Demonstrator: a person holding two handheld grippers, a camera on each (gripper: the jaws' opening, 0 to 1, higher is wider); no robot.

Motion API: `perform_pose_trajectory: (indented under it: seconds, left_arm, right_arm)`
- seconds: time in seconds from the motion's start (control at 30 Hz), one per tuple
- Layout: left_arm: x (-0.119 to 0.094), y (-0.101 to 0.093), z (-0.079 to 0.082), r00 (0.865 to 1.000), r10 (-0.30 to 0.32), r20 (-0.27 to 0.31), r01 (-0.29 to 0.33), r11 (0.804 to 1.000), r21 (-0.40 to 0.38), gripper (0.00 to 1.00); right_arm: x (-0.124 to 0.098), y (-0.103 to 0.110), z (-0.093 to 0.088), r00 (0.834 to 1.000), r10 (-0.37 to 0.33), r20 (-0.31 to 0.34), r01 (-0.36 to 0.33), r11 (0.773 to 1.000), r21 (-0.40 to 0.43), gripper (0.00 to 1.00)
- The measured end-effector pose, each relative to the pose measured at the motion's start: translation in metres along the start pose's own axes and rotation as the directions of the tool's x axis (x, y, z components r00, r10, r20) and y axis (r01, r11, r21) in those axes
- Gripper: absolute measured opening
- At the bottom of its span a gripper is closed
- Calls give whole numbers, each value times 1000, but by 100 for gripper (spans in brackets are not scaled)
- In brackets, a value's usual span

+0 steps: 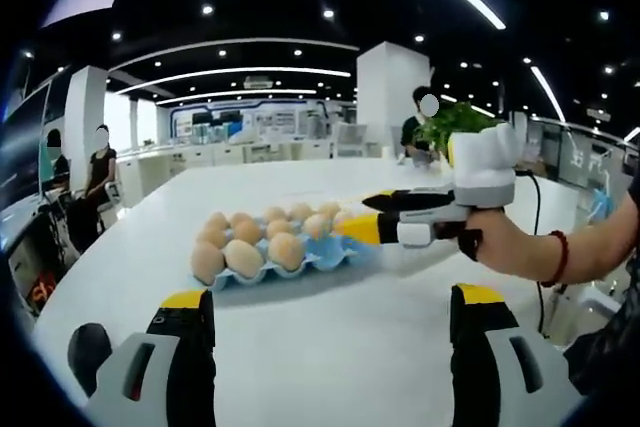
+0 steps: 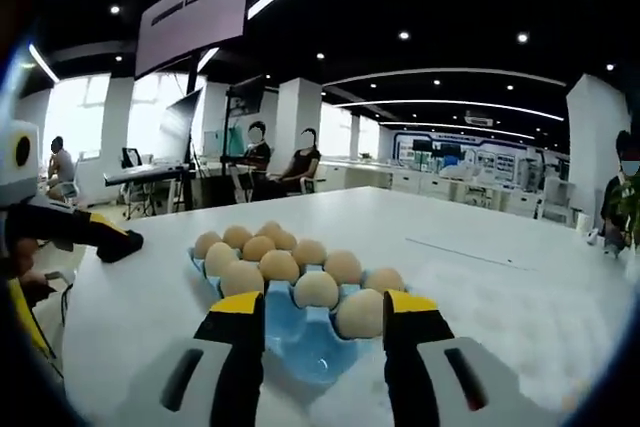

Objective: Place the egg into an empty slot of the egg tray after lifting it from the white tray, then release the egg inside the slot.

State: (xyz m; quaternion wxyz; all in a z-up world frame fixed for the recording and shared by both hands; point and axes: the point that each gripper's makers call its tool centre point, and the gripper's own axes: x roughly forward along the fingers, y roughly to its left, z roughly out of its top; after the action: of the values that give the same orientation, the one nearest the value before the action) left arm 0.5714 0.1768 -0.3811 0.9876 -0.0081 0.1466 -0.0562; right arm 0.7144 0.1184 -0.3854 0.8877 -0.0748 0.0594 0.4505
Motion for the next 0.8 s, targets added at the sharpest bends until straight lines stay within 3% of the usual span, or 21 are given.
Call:
perform_pose_trajectory:
  seconds: [0.17,0.5,0.8]
  left_arm:
    - [2,-3,2,1000,-10,8,10,1000,-1,100]
    - [4,-16,2,1000,-19,10,19,1000,-2,100]
    - [11,-9,2,1000,-26,10,26,1000,-3,100]
  right_arm:
    - [-10,-8,-7,999,-14,-35,15,1000,27,52]
    - [-30,-28,-11,996,-73,-40,75,996,46,52]
    - [-48,-47,-22,989,-132,-61,135,990,33,52]
